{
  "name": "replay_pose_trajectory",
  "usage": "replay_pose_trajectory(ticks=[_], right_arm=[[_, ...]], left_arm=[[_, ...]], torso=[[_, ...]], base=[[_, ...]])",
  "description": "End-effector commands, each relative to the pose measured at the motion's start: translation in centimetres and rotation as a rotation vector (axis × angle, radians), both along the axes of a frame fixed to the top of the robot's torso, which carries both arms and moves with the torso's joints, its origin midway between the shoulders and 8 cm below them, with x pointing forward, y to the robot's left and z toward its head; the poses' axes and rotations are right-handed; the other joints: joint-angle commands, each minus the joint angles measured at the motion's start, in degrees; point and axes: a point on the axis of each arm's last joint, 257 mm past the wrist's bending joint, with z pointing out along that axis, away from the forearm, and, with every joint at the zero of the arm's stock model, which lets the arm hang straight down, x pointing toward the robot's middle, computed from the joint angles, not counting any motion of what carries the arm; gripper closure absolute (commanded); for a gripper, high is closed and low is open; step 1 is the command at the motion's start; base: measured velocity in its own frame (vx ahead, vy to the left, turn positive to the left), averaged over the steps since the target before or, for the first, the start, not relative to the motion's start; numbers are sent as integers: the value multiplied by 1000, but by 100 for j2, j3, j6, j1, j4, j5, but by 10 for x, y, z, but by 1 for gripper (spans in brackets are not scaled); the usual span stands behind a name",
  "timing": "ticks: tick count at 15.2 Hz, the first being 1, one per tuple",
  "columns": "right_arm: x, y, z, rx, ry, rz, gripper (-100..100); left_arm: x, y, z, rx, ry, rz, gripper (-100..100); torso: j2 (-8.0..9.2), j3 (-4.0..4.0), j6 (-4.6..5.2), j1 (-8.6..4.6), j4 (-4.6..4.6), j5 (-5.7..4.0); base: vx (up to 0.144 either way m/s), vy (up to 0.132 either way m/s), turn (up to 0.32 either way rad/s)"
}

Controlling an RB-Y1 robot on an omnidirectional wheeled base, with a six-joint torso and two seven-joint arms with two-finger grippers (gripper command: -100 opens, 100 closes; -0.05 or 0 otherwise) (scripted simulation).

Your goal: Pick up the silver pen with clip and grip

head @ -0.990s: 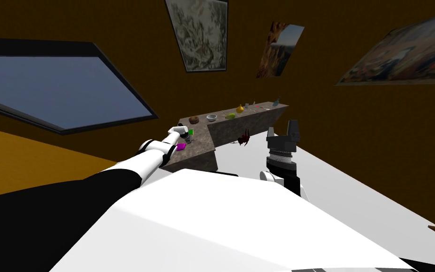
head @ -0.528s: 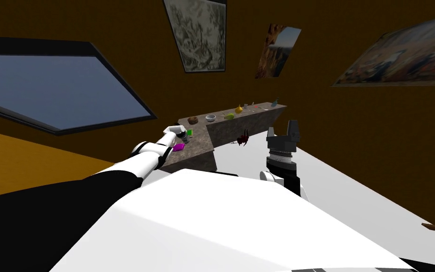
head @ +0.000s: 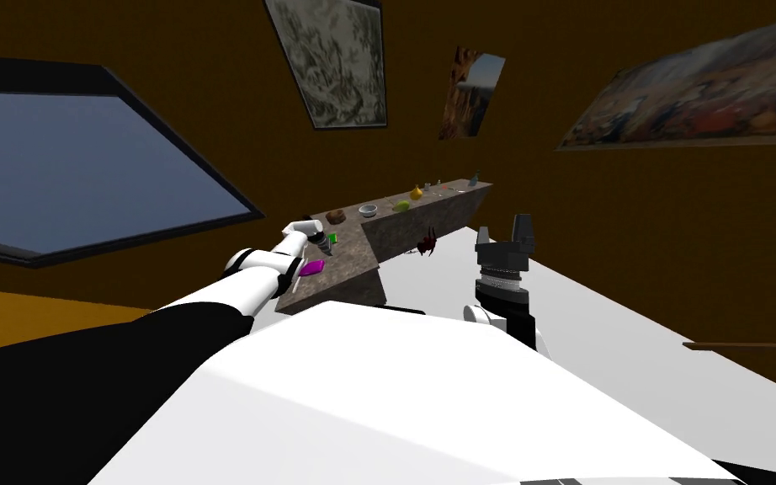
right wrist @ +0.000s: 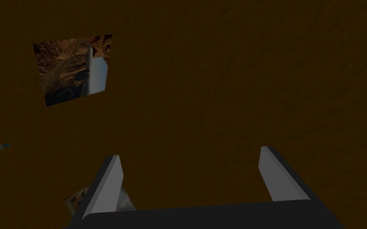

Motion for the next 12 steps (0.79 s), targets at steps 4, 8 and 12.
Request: replay_pose_trajectory(ticks=[4,8,12], right_arm=[[0,0,0,0,0,0,0],[0,0,0,0,0,0,0],[0,0,0,0,0,0,0]], left_arm=[[-11,21,1,-1,6,75,-100],[-23,36,-2,-6,16,135,-100],[-31,44,-4,-11,22,170,-100]], torso=[[-8,-4,-4,-9,-1,-1],[-4,-2,0,0,-1,0],[-7,-4,-3,-1,-1,1]], base=[[-46,56,-184],[-61,74,-234],[-50,60,-179]])
